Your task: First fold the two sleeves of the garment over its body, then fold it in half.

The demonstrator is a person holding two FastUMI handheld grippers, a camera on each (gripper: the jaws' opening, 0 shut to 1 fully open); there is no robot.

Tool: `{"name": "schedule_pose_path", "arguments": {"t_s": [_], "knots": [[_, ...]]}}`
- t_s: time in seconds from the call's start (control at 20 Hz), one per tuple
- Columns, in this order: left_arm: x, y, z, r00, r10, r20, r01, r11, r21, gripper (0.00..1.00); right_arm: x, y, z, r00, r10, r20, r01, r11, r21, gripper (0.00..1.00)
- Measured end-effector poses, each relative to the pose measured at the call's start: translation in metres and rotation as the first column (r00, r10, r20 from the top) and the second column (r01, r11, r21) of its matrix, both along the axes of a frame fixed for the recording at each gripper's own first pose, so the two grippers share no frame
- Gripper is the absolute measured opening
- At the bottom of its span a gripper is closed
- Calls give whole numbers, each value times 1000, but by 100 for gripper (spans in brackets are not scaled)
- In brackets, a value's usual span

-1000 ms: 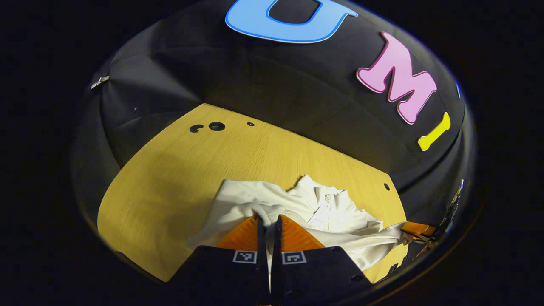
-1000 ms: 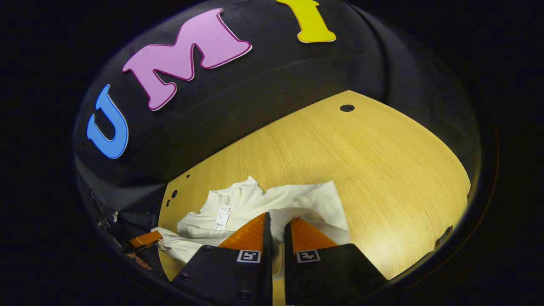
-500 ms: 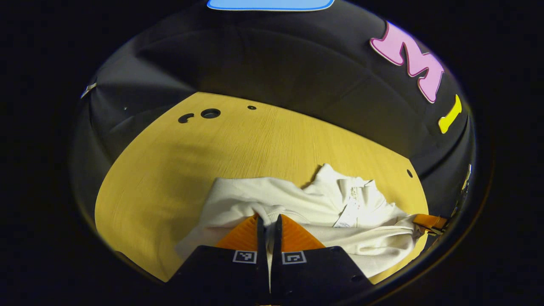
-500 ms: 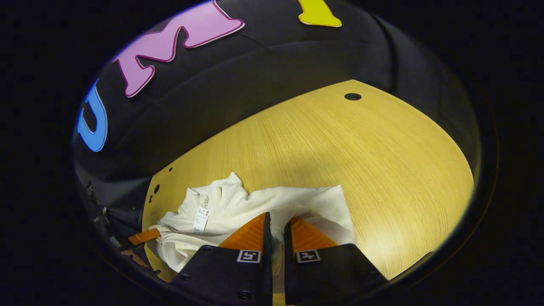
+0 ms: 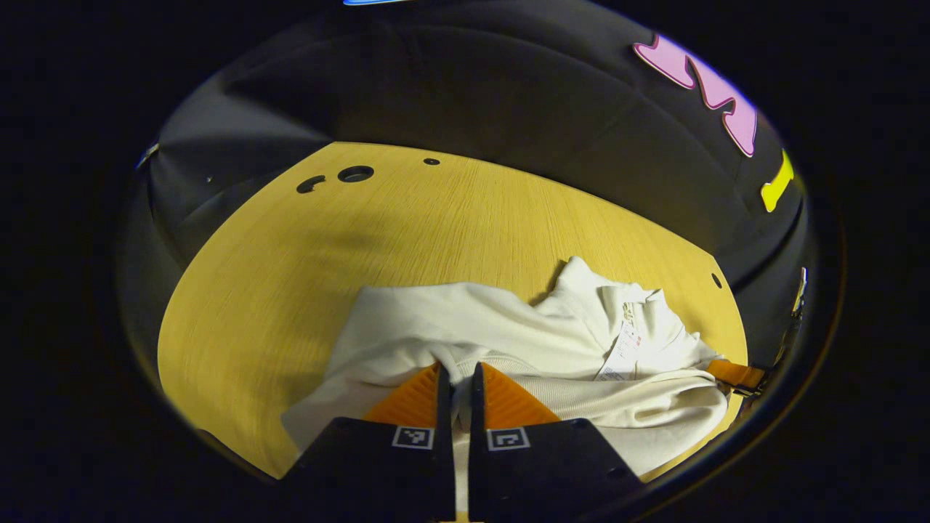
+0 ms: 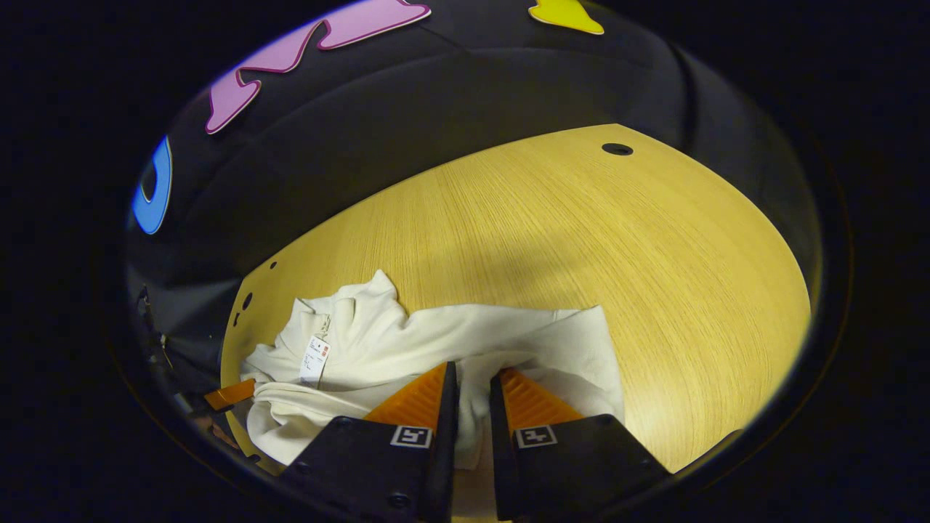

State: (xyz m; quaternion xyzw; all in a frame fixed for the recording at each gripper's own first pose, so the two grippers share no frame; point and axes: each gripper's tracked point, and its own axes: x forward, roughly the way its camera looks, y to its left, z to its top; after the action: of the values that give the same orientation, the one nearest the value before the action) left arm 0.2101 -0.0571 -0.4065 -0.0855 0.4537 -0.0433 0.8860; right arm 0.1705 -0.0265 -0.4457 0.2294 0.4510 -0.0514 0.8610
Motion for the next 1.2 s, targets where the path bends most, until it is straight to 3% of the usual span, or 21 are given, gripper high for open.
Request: {"name": "schedule_pose_path", "arguments": {"t_s": [0.1, 0.15, 0.2, 0.25, 0.3, 0.35, 0.4, 0.55, 0.65, 0.7, 0.75, 1.2], "knots": [[1, 2, 1, 1000, 9, -1, -9, 1000, -8, 22, 2, 5, 5, 1000, 0, 12, 0, 1000, 18, 45], [1, 2, 2, 1000, 13, -2, -13, 1000, -8, 31, 2, 5, 8, 1000, 4, 20, -5, 1000, 7, 52], [1, 4, 4, 1000, 14, 0, -14, 1000, 1, 33, 2, 7, 11, 999, 10, 30, -10, 1000, 3, 57], [1, 5, 7, 1000, 12, 8, -12, 1000, 13, 44, 2, 9, 16, 999, 13, 42, -13, 1000, 2, 61], [1, 7, 13, 1000, 12, 24, -13, 1000, 22, 53, 2, 9, 21, 999, 13, 50, -13, 1000, -3, 73], [2, 9, 19, 999, 15, 36, -16, 999, 29, 66, 2, 8, 26, 998, 11, 57, -10, 1000, -6, 79], [1, 9, 25, 999, 16, 50, -18, 999, 28, 70, 2, 5, 31, 998, 1, 65, -1, 1000, -11, 86], [-6, 11, 43, 997, 14, 81, -17, 999, 34, 89, 0, -5, 56, 995, -32, 99, 32, 999, 2, 94], [-13, 8, 62, 994, 1, 113, -3, 1000, 20, 89, -4, -11, 77, 990, -39, 133, 38, 999, 9, 94], [-17, 8, 72, 991, -7, 133, 5, 1000, 19, 89, -9, -13, 88, 989, -38, 145, 36, 999, 13, 80], [-22, 8, 83, 988, -13, 153, 10, 1000, 21, 89, -15, -14, 97, 987, -34, 158, 32, 999, 18, 94], [-93, -8, 159, 960, -94, 263, 95, 995, 8, 89, -78, 1, 165, 971, 39, 235, -47, 998, 29, 94]]}}
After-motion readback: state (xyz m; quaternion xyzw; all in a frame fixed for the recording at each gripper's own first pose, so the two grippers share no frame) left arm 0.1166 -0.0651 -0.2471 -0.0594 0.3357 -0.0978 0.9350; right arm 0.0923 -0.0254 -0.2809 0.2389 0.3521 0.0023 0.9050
